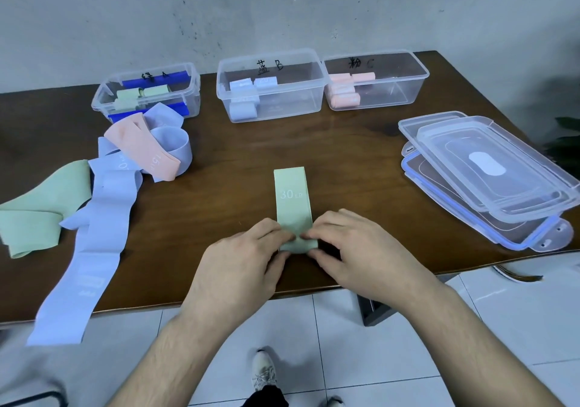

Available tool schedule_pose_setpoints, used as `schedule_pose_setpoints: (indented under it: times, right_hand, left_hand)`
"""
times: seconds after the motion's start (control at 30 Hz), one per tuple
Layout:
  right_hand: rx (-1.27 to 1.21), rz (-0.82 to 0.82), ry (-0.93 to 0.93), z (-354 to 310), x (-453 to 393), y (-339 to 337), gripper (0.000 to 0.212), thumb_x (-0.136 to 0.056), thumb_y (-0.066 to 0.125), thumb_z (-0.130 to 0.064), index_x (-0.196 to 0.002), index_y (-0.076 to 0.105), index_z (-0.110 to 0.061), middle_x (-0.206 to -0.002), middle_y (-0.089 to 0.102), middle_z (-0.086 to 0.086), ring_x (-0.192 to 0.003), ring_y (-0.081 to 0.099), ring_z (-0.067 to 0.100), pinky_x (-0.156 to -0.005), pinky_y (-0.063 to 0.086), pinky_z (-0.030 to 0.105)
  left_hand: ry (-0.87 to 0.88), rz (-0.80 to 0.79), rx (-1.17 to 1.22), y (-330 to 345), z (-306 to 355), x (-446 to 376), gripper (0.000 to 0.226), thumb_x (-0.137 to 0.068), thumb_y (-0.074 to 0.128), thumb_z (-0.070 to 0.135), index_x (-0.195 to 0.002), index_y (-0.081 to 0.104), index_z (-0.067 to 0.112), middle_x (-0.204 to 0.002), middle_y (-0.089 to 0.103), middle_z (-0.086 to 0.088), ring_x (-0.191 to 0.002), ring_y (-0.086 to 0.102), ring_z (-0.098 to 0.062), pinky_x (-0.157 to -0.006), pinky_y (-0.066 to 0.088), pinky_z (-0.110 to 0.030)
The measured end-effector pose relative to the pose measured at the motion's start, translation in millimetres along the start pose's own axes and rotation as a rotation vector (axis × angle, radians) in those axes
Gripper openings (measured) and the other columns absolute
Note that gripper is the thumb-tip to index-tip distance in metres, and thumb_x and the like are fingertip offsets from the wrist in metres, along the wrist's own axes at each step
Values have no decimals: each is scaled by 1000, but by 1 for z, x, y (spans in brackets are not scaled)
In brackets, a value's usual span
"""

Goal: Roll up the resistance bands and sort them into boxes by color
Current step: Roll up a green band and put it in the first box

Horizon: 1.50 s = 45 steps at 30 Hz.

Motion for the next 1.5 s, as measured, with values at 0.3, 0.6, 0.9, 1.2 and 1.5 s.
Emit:
schedule_pose_setpoints:
  times: [0.3,0.6,0.9,1.2,1.5]
  right_hand:
    - [-20,65,10,-3,2,0,27,-88,73,-26,-115,68,-29,-110,59,-16,-92,51,9,-80,41,16]
    - [-39,22,34,3,-5,-4,23,-95,66,-28,-117,69,-29,-115,60,-19,-98,53,5,-88,47,22]
    - [-2,-18,48,3,-7,-5,33,-97,59,-39,-129,61,-33,-122,54,-22,-104,48,4,-92,44,20]
    - [-11,16,47,2,-12,-4,25,-95,64,-28,-120,66,-30,-117,59,-16,-102,54,7,-89,47,22]
    - [-5,-22,48,6,-17,-5,30,-100,55,-33,-128,61,-33,-126,56,-20,-112,52,6,-98,44,24]
  left_hand:
    - [-58,-13,35,3,-4,-7,20,-94,57,33,-113,65,35,-112,56,22,-79,63,-12,-54,47,-23]
    - [-22,9,80,1,-7,-6,22,-88,70,32,-110,67,31,-107,55,19,-53,42,-6,-44,31,-11]
    - [-17,-28,73,0,-13,-15,23,-85,74,30,-107,70,33,-109,59,24,-58,44,-3,-47,39,-12]
    - [-38,-46,91,6,-16,-19,24,-94,60,35,-118,64,36,-119,52,27,-67,48,-2,-55,35,-7]
    - [-29,-35,106,6,-18,-16,26,-87,72,28,-112,68,33,-114,59,23,-66,43,2,-53,35,-5]
Point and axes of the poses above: each hand's wrist, its own x-axis away from the middle knuckle, its own y-axis out of the palm, z = x × y, the point moved 2 cm from there along -x, towards the middle knuckle
